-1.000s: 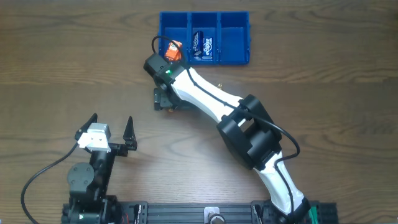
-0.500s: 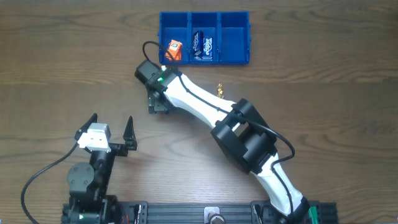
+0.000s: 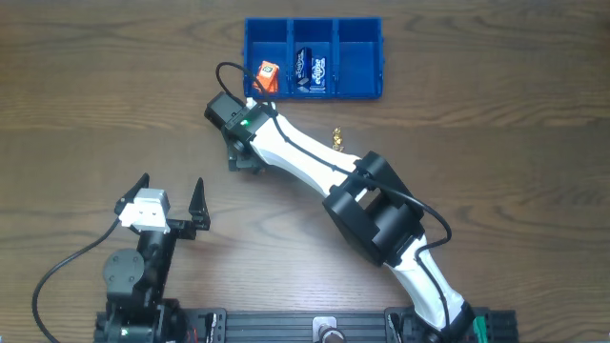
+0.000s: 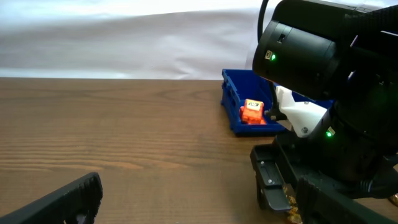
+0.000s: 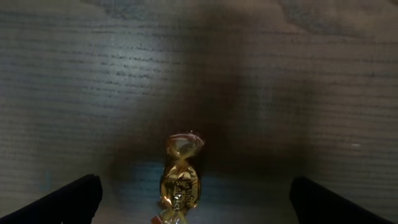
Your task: Sort Candies Into Trays
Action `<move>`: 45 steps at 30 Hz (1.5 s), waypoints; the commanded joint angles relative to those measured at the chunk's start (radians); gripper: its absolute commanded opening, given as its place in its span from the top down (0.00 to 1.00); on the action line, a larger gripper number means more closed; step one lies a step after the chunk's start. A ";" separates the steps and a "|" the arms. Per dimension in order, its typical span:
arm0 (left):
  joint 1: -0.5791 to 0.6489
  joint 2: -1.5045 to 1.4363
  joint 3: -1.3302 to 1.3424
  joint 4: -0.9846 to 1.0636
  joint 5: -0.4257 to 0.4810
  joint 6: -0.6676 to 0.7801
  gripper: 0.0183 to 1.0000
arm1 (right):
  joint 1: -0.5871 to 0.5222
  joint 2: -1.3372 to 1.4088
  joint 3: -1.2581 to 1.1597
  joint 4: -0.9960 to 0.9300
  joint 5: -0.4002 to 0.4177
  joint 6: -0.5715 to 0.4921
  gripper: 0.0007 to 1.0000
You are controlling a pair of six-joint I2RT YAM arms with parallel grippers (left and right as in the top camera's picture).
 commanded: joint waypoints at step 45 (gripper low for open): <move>0.007 -0.006 -0.019 -0.035 0.015 0.015 0.00 | -0.483 -0.252 0.227 -0.089 0.090 -0.342 0.96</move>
